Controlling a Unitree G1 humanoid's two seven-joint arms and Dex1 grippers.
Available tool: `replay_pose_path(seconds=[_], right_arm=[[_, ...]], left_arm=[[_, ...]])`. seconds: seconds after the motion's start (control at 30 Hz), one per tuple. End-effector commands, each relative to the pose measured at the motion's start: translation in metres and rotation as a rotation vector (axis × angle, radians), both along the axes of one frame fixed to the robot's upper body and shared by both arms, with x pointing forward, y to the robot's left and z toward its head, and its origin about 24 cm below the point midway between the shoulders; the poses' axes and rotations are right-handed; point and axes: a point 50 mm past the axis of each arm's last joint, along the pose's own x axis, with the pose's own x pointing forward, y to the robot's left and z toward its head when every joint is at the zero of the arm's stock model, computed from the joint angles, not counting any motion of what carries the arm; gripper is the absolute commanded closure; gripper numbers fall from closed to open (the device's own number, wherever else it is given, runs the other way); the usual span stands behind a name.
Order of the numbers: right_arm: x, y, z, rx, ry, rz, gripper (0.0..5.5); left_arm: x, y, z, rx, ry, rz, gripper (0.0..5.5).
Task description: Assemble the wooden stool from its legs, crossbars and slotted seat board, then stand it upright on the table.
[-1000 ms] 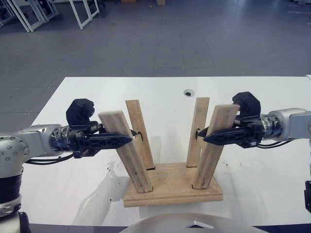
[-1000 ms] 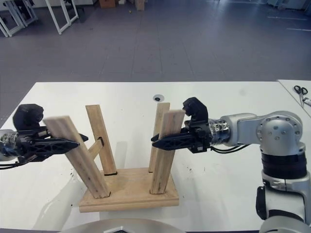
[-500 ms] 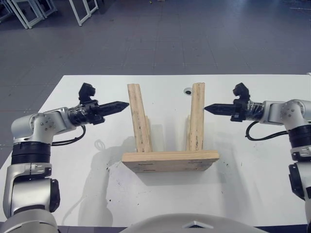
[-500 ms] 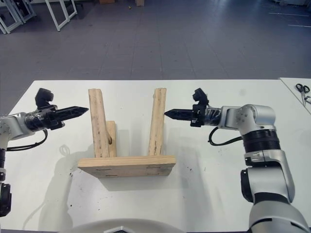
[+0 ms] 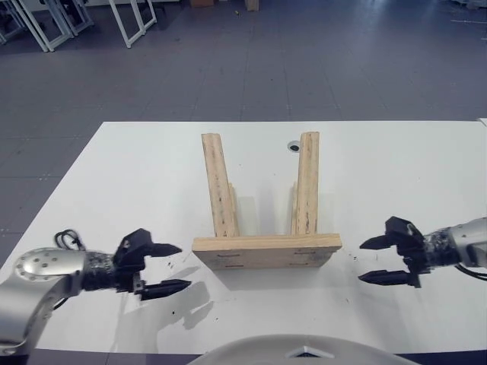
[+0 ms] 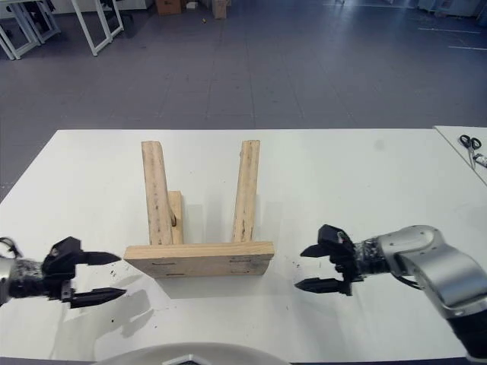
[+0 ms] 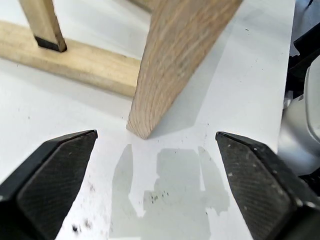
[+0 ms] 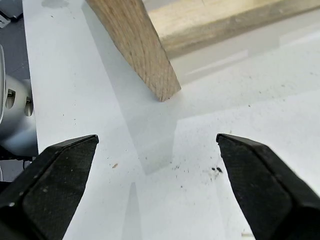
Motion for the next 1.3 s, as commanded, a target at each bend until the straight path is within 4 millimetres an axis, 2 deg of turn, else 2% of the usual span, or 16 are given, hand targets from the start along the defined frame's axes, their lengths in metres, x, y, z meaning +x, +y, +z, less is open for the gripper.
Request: replay_pose_path(seconds=[0.03, 0.2, 0.23, 0.3, 0.53, 0.63, 0.7, 0.83, 0.9, 0.97, 1.07, 1.13, 1.2, 1.3], right_arm=[[0.010, 0.021, 0.002, 0.028, -0.078, 0.039, 1.14], [0.016, 0.049, 0.001, 0.097, -0.095, 0.080, 1.14], [0.017, 0.055, 0.001, 0.118, -0.093, 0.081, 1.28], [0.018, 0.061, 0.000, 0.133, -0.088, 0.086, 1.62], [0.014, 0.058, -0.005, 0.113, -0.021, 0.086, 2.82], [0.014, 0.058, -0.001, 0.117, 0.001, 0.091, 3.37], [0.011, 0.060, 0.006, 0.136, 0.024, 0.111, 3.58], [-0.006, 0.071, 0.049, 0.210, 0.004, 0.223, 3.65], [-0.011, 0.079, 0.070, 0.287, -0.039, 0.244, 3.65], [-0.012, 0.082, 0.094, 0.334, -0.073, 0.244, 3.65], [-0.026, 0.076, 0.134, 0.423, 0.078, 0.384, 3.65], [-0.029, 0.072, 0.155, 0.492, 0.184, 0.425, 3.65], [-0.016, 0.069, 0.163, 0.549, 0.265, 0.373, 3.65], [0.026, 0.063, 0.156, 0.686, 0.520, 0.216, 3.65]], left_arm=[[0.011, -0.019, -0.009, 0.004, -0.089, -0.030, 1.12], [0.018, -0.033, -0.020, -0.018, -0.111, -0.065, 1.12], [0.020, -0.034, -0.019, -0.037, -0.114, -0.054, 1.07], [0.022, -0.033, -0.019, -0.055, -0.100, -0.038, 1.40], [0.029, -0.037, -0.011, -0.153, -0.069, -0.023, 2.44], [0.029, -0.041, -0.008, -0.213, -0.037, -0.028, 2.91], [0.027, -0.046, 0.002, -0.285, 0.008, -0.047, 3.06], [0.008, -0.055, 0.031, -0.354, 0.120, -0.132, 3.21], [0.006, -0.060, 0.049, -0.352, 0.064, -0.080, 3.21], [0.004, -0.062, 0.068, -0.412, 0.106, -0.080, 3.21], [-0.019, -0.064, 0.107, -0.458, 0.259, -0.275, 3.21], [-0.018, -0.062, 0.124, -0.499, 0.304, -0.289, 3.21], [-0.006, -0.052, 0.127, -0.559, 0.387, -0.216, 3.21], [0.028, -0.030, 0.104, -0.694, 0.578, -0.029, 3.21]])
